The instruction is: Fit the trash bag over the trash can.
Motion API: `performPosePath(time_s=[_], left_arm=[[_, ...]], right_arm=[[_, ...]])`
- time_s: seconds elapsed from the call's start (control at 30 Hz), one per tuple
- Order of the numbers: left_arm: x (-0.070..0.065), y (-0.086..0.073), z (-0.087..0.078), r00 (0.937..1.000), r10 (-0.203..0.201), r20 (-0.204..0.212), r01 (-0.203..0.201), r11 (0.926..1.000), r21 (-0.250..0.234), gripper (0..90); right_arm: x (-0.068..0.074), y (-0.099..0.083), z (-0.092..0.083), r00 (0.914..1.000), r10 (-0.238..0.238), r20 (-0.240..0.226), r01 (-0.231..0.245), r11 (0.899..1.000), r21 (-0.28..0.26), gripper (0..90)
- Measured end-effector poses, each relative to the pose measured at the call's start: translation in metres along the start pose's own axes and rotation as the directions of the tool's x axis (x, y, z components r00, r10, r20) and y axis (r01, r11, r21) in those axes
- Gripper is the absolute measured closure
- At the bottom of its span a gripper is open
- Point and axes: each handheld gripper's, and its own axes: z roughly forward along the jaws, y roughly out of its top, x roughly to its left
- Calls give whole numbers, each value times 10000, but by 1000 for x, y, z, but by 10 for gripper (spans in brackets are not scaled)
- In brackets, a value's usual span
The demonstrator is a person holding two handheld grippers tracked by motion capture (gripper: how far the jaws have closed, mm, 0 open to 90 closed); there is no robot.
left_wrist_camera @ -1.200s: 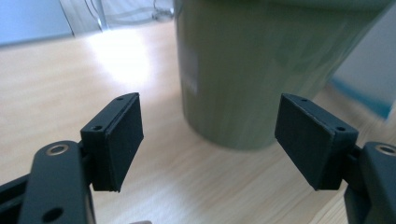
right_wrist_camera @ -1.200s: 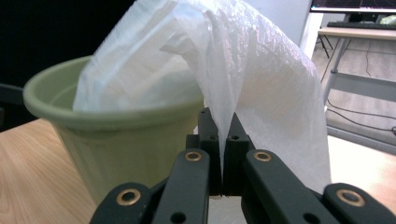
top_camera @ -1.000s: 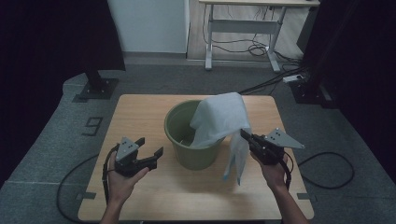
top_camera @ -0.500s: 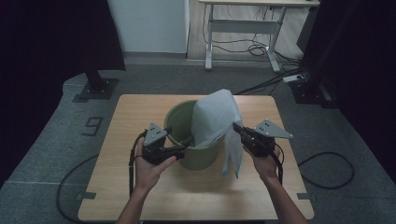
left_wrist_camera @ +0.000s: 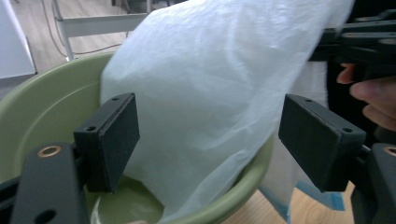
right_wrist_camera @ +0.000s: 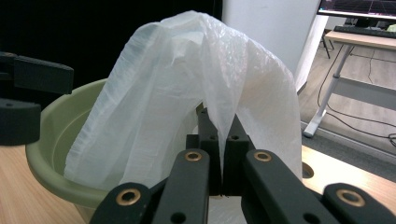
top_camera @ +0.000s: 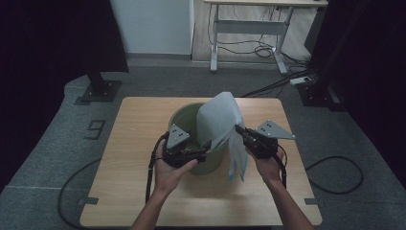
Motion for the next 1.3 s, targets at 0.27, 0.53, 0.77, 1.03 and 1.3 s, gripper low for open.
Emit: performPosePath(time_s=[0.27,0.53,0.77,1.03,1.3], left_arm=[[-11,2,19,9994,275,206,-280,9994,225,215],[-16,8,26,9982,444,409,-447,9990,59,322],[-15,13,35,9985,424,334,-427,9990,89,488],[-9,13,41,9966,153,810,-166,9997,157,722],[-5,13,39,9900,418,1345,-450,9988,205,888]], right_arm=[[3,1,3,10000,35,-81,-35,10000,38,882],[5,1,2,9999,41,-132,-42,10000,-47,881],[4,1,0,9998,91,-197,-93,9999,-85,879],[2,-2,-1,9986,281,-453,-285,9996,-78,820],[10,-11,-10,9987,426,-263,-432,9988,-212,554]])
